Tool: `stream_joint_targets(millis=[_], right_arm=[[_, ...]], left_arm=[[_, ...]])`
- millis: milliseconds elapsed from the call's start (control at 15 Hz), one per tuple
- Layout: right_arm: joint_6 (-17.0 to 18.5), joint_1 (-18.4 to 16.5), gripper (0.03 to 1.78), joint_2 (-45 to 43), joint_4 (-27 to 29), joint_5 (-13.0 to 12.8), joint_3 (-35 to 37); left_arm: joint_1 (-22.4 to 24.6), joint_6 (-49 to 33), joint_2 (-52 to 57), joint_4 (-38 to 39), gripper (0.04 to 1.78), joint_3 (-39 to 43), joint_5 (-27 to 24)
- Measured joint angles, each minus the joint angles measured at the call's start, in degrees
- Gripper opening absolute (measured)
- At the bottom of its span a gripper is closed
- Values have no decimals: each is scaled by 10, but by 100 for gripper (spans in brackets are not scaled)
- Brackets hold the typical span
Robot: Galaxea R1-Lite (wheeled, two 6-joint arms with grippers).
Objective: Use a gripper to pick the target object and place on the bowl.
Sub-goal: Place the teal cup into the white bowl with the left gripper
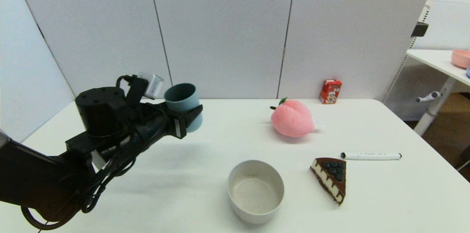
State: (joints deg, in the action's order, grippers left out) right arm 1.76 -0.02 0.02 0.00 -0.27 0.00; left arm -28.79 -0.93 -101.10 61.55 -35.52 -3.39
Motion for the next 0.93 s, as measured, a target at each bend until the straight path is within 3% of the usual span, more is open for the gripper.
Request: stream_joint_targets(millis=[333, 933], right_arm=[[0, 0, 171, 0, 0, 0, 0], [0, 0, 171, 0, 0, 0, 0]], left_arm=[[-101, 7, 21, -65, 113, -40, 0], [-221, 14, 45, -123, 113, -54, 10]])
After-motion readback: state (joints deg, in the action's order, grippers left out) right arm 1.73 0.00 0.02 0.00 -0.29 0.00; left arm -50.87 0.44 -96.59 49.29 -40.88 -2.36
